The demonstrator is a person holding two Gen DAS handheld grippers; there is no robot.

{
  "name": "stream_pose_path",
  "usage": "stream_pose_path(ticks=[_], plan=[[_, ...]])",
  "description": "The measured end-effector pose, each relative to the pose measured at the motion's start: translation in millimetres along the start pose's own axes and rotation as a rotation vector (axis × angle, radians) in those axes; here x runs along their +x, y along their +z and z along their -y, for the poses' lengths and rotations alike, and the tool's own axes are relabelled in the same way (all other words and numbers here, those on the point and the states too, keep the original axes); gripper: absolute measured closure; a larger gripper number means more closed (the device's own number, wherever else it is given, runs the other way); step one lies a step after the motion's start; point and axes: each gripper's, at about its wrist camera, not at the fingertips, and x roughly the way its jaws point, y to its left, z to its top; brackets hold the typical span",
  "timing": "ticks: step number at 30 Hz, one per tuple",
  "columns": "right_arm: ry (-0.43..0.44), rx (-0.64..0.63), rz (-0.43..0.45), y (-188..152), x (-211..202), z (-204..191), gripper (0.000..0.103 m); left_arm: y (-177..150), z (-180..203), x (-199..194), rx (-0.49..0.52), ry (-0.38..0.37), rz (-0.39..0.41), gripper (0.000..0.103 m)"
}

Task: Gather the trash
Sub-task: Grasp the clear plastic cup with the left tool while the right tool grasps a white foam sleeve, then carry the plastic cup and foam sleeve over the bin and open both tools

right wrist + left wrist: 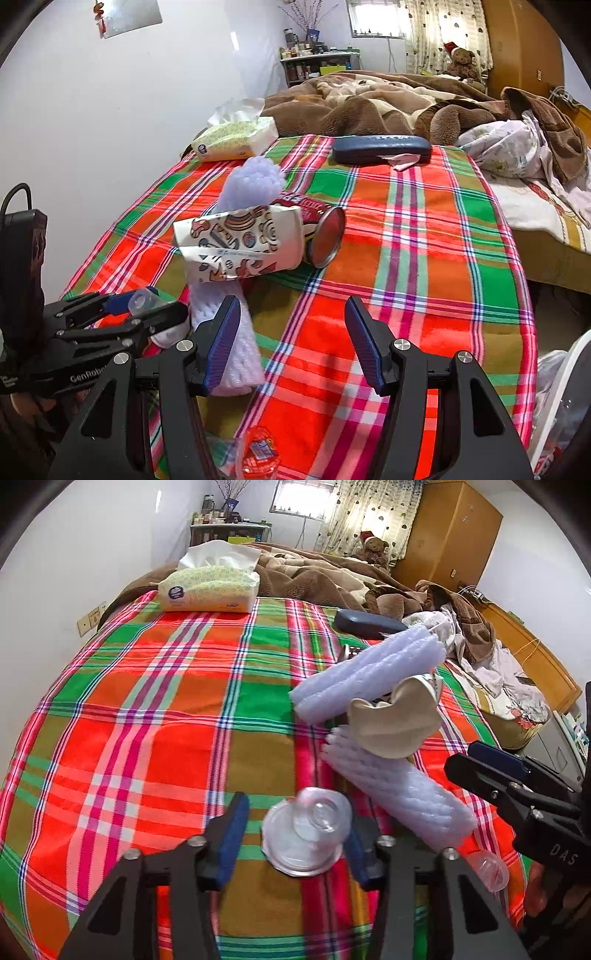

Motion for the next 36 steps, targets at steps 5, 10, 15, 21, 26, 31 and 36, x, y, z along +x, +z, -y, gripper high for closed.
stream_pose_path(ticks=[5,10,15,21,26,31,36], plan=[[0.027,-0.022,-0.017,-0.9,6.5,-9.8,0.043,-1.7,-15.0,-7.4,-0.019,0.007,0.004,0.062],[0.077,-0.054,-0.028,0.6,13.7,-25.2,0.043,-5.2,-34.6,-14.1,-0.049,0.031,0.002,0.062],[0.066,-0.105,-0.069,-1.6,27.5,-41.8,0.043,-5.7,-44.9,-17.1,-0.060,0.034,0.005,0.062],[0.072,-0.108,-0.112,-3.0,35.6,-49.2,0.043,-8.8,-47.1,-20.1,-0.061,0.035,0.006,0.062],[0.068,-0.116,-0.116,-6.9,36.0,-54.3,0.062,-10.4,-47.0,-21.3,-0.061,0.037,0.007,0.062],[0.051,-0.110,-0.112,-10.3,32.5,-55.9,0.067,-14.4,-46.8,-24.8,-0.056,0.047,0.006,0.062],[0.052,-0.095,-0.102,-13.7,27.5,-58.3,0.070,-19.6,-46.4,-31.3,-0.057,0.050,0.009,0.062]])
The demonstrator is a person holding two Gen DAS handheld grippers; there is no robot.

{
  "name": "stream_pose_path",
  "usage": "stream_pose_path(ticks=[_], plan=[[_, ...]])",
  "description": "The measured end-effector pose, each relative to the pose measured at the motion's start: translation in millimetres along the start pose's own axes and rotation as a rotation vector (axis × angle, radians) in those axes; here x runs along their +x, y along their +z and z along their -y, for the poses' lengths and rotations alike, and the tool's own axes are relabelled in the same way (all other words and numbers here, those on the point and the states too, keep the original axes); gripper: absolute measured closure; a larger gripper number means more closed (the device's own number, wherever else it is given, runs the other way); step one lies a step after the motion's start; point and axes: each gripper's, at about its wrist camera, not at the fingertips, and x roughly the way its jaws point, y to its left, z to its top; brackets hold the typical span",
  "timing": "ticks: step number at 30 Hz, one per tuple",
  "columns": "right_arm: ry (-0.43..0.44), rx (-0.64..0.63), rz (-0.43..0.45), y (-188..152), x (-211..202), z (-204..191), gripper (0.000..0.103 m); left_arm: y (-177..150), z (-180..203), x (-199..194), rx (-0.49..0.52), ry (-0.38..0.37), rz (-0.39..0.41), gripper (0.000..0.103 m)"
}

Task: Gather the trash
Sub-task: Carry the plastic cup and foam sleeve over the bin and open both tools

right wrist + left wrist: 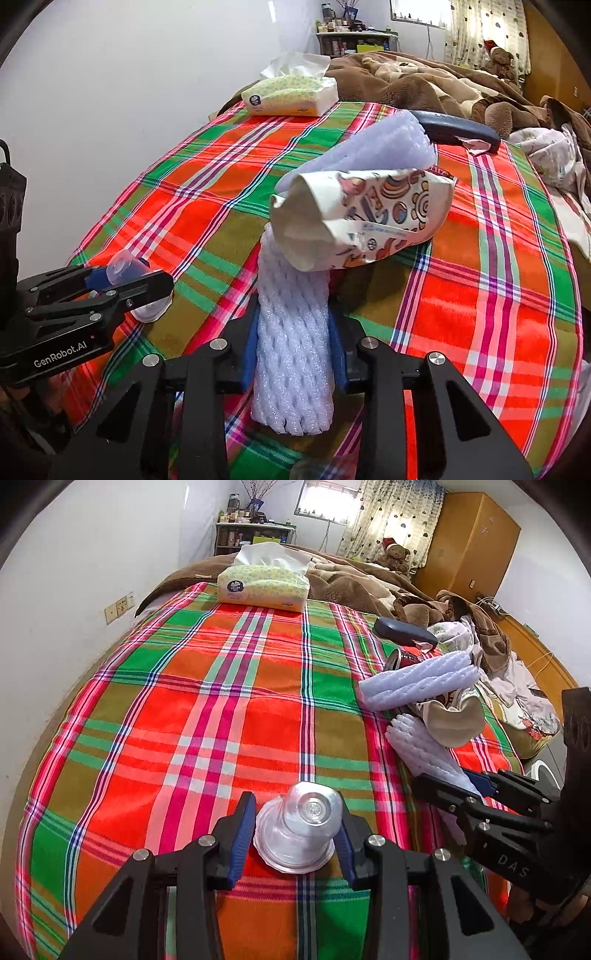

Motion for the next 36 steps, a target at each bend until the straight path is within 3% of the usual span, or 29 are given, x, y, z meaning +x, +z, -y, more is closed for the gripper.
stream_pose_path(ticks=[21,36], plan=[[0.029,0.063,0.068,-25.9,-39.7,3.0,0.071,-21.3,36.3,-48.9,0.078,-0.016,0.049,0.062],[-0.041,0.160,0.186,-45.8,-96.7,45.1,0.071,-27.0,106.0,-83.0,0.214,-0.056,0.119,0.062]])
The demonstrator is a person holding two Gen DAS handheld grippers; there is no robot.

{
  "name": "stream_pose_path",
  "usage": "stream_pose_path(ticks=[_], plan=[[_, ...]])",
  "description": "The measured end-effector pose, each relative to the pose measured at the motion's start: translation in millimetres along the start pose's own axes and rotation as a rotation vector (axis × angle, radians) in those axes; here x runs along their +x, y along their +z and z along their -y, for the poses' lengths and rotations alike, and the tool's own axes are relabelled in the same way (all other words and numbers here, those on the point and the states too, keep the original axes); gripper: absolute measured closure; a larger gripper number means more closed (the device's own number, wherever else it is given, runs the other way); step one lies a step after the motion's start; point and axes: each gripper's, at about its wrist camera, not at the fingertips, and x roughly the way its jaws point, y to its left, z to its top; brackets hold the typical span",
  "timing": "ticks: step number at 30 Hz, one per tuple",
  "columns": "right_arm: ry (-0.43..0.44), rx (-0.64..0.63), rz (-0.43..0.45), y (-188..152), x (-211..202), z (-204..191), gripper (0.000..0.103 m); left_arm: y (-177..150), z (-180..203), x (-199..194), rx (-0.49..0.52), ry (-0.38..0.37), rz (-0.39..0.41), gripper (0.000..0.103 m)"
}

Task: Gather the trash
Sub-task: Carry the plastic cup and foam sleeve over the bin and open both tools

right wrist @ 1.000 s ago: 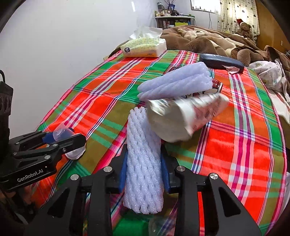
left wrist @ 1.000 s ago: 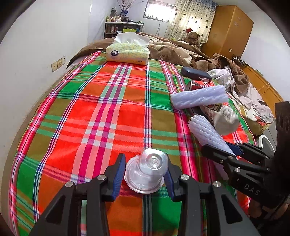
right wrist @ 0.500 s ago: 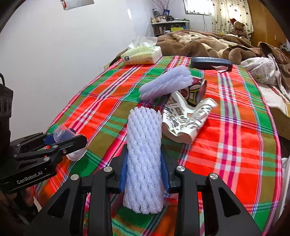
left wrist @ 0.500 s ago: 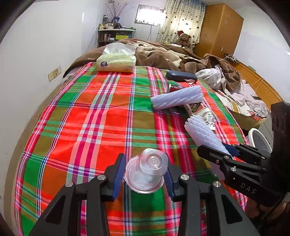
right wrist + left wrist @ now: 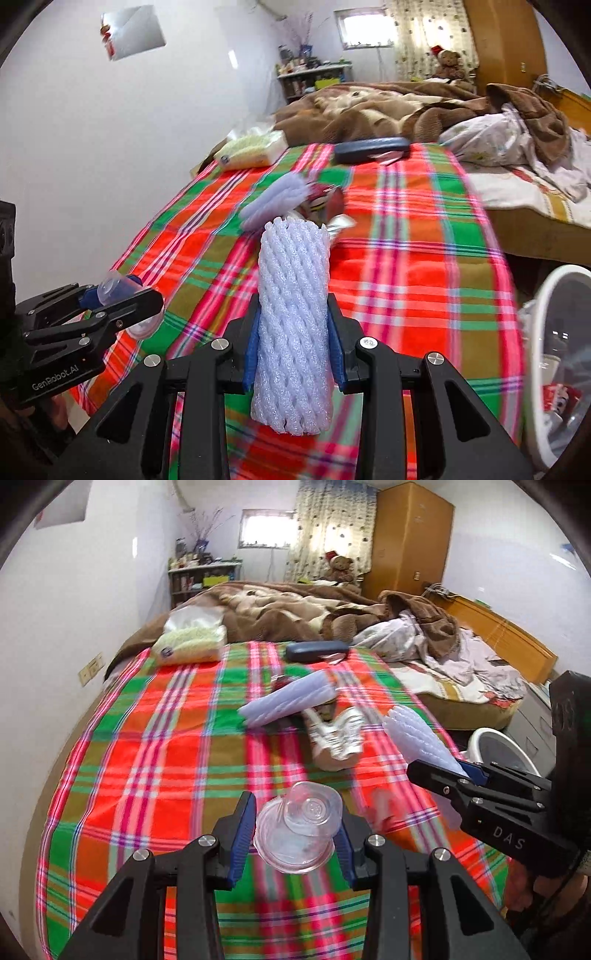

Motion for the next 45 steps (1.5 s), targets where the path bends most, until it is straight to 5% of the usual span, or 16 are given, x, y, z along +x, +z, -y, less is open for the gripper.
stream_pose_path(ticks=[27,45], plan=[[-0.291,0.225,0.117,-29.3,-87.1,132.9,0.071,21.5,187.2,32.0,0.248,-0.242,-0.028,0.062],[-0.488,0.388,0.044,-60.7,-103.4,216.9,0.070,21.7,295.9,92.7,0.368,-0.361,-0.123,0.062]])
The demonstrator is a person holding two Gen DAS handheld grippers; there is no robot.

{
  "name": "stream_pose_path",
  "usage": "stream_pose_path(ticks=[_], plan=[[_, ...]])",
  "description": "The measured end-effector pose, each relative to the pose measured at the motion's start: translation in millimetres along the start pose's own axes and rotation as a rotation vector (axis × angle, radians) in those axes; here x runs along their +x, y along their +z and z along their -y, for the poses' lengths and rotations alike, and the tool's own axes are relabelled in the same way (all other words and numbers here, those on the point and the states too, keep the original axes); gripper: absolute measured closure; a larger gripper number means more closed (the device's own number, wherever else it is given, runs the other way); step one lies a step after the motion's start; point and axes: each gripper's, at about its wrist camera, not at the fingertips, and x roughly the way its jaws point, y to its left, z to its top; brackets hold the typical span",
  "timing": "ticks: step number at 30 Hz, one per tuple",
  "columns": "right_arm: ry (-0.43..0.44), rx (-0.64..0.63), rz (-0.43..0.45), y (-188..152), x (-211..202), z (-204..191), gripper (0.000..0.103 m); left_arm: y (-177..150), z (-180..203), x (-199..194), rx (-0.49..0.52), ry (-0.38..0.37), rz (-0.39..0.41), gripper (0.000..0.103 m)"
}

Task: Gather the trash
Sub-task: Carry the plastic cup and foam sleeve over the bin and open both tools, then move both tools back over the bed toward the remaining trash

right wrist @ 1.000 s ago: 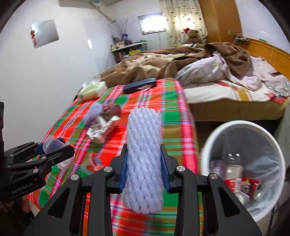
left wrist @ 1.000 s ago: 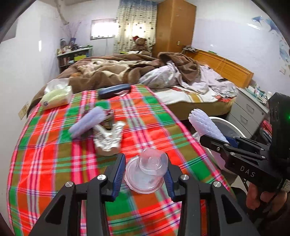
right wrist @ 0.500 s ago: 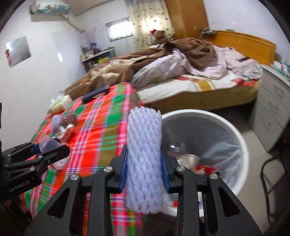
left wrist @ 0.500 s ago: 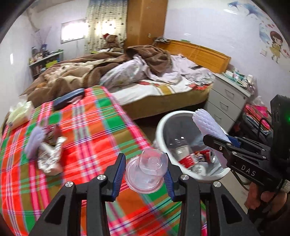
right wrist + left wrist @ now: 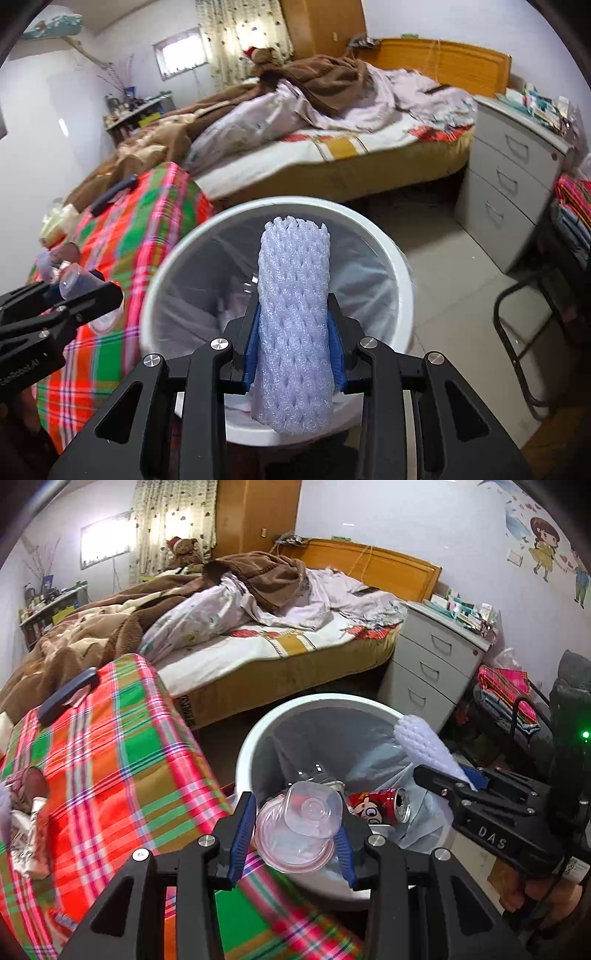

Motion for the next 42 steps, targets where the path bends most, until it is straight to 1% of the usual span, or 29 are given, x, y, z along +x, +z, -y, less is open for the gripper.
stream_pose_path(ticks=[5,8,10,11,13,14,15,16,17,22,31,42], plan=[[-0.009,-0.009,-0.020,1.0,7.9,7.6,0.070,6.1,8.2,17.8,0.013,-0.002,-0.024,0.062],[-0.030,-0.013,-0.025,3.5,11.2,11.7,0.069,9.8,10.0,25.1,0.013,-0.001,-0.028,0.062],[-0.030,-0.023,-0.034,3.3,11.9,12.3,0.069,11.2,10.2,28.1,0.013,-0.004,-0.026,0.055],[-0.026,-0.028,-0.034,3.6,11.9,12.5,0.068,11.8,9.5,29.6,0.007,0.000,-0.028,0.047],[-0.016,-0.030,-0.033,3.9,12.8,13.7,0.064,13.1,6.1,31.1,-0.007,-0.009,-0.029,0.047],[-0.016,-0.030,-0.033,3.6,13.1,14.0,0.058,13.2,4.8,31.5,-0.015,-0.014,-0.029,0.047],[-0.021,-0.028,-0.033,3.7,13.5,14.6,0.048,13.3,4.8,31.7,-0.016,-0.013,-0.029,0.047],[-0.023,-0.025,-0.033,3.4,13.5,15.0,0.043,13.4,3.8,31.4,-0.017,-0.009,-0.028,0.047],[-0.020,-0.021,-0.030,3.0,12.7,15.7,0.041,13.9,3.4,31.3,-0.016,-0.005,-0.026,0.046],[-0.018,-0.009,-0.022,3.9,11.1,15.5,0.041,11.3,-4.2,24.7,-0.030,-0.002,-0.017,0.042],[-0.006,-0.002,-0.005,4.7,5.4,6.0,0.041,3.9,-19.2,0.4,-0.056,0.024,0.016,0.042],[0.030,-0.021,0.024,4.2,-2.9,-15.2,0.041,-12.3,-53.0,-41.1,-0.124,0.066,0.076,0.042]])
